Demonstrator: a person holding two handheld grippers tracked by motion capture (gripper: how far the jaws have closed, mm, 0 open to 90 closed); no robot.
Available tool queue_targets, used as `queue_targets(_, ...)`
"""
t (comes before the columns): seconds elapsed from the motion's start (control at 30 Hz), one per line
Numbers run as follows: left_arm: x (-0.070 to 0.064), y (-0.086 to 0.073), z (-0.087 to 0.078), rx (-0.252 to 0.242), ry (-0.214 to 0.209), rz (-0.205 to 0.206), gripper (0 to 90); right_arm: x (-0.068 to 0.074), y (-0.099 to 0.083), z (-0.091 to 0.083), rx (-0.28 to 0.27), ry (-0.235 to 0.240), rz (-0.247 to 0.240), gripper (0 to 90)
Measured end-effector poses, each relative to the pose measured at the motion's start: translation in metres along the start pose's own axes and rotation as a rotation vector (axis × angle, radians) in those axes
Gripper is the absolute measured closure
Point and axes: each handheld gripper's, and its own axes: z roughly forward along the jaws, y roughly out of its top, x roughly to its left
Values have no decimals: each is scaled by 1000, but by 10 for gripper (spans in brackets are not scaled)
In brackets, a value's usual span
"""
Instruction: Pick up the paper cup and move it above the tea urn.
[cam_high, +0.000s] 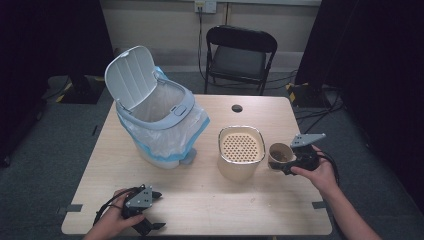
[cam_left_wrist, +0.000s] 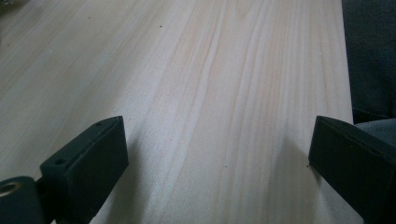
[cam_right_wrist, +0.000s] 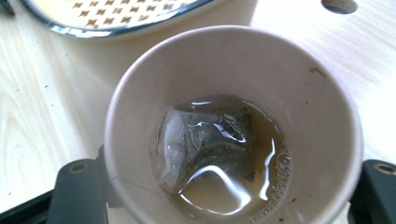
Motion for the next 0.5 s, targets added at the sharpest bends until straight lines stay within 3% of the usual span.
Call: queue_targets(0.5, 0, 0, 0, -1, 0, 0, 41, -29, 25, -1, 17, -28, -5, 273)
